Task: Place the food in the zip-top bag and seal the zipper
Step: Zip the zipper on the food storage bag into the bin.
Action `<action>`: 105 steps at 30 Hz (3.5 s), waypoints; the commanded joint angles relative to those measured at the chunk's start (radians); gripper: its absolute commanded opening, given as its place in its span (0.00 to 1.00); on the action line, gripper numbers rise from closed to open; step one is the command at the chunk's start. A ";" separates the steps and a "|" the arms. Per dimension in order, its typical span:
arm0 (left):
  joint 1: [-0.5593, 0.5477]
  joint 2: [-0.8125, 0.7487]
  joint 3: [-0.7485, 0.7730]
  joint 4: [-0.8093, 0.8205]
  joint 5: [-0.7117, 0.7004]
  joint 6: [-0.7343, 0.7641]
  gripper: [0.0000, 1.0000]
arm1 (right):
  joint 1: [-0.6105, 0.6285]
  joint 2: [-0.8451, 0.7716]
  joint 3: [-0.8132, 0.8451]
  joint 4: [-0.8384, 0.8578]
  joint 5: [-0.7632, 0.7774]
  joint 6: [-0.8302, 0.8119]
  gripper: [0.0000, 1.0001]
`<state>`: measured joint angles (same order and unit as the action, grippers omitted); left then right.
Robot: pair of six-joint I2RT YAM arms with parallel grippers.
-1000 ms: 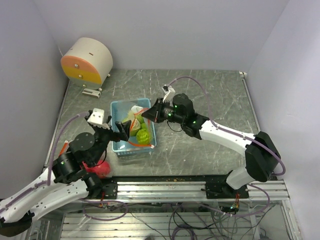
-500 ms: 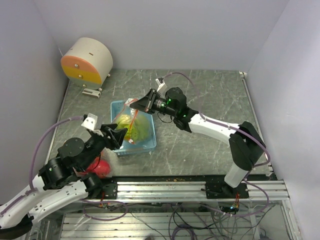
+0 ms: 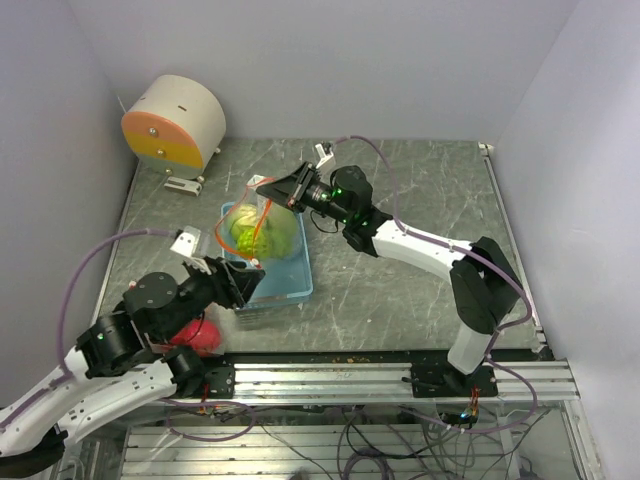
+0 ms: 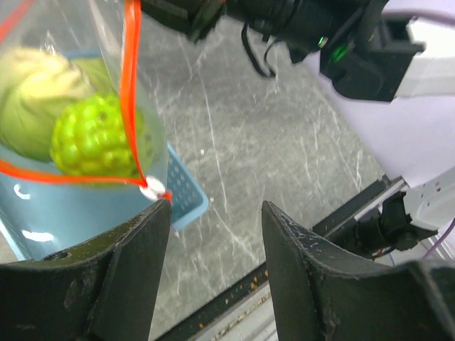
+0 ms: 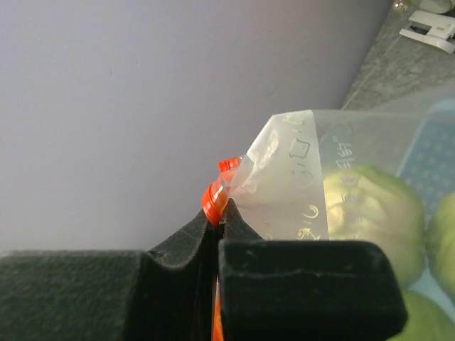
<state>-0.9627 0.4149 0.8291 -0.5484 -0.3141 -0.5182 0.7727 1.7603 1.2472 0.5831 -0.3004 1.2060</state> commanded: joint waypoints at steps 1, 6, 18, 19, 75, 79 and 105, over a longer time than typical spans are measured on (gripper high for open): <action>0.006 0.000 -0.111 0.053 0.051 -0.130 0.65 | -0.009 0.028 0.054 0.081 0.023 0.036 0.00; 0.006 -0.006 -0.155 0.070 0.016 -0.182 0.64 | -0.013 0.014 0.049 0.072 0.028 0.022 0.00; 0.006 -0.007 -0.206 0.151 -0.177 -0.216 0.83 | -0.013 -0.019 0.002 0.090 0.016 0.019 0.00; 0.006 0.007 -0.203 0.151 -0.194 -0.212 0.83 | -0.013 -0.019 0.001 0.090 0.015 0.019 0.00; 0.006 0.077 -0.164 0.177 -0.245 -0.145 0.07 | 0.021 -0.268 -0.130 -0.266 0.021 -0.571 0.57; 0.006 0.109 -0.150 0.204 -0.233 -0.134 0.07 | 0.150 -0.423 -0.194 -0.381 0.227 -0.808 0.59; 0.006 0.243 0.040 0.154 -0.137 -0.135 0.07 | 0.503 -0.488 -0.457 -0.073 0.669 -1.197 0.51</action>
<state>-0.9607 0.6655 0.8440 -0.4389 -0.4767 -0.6479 1.2659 1.2278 0.7700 0.4179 0.3637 0.0433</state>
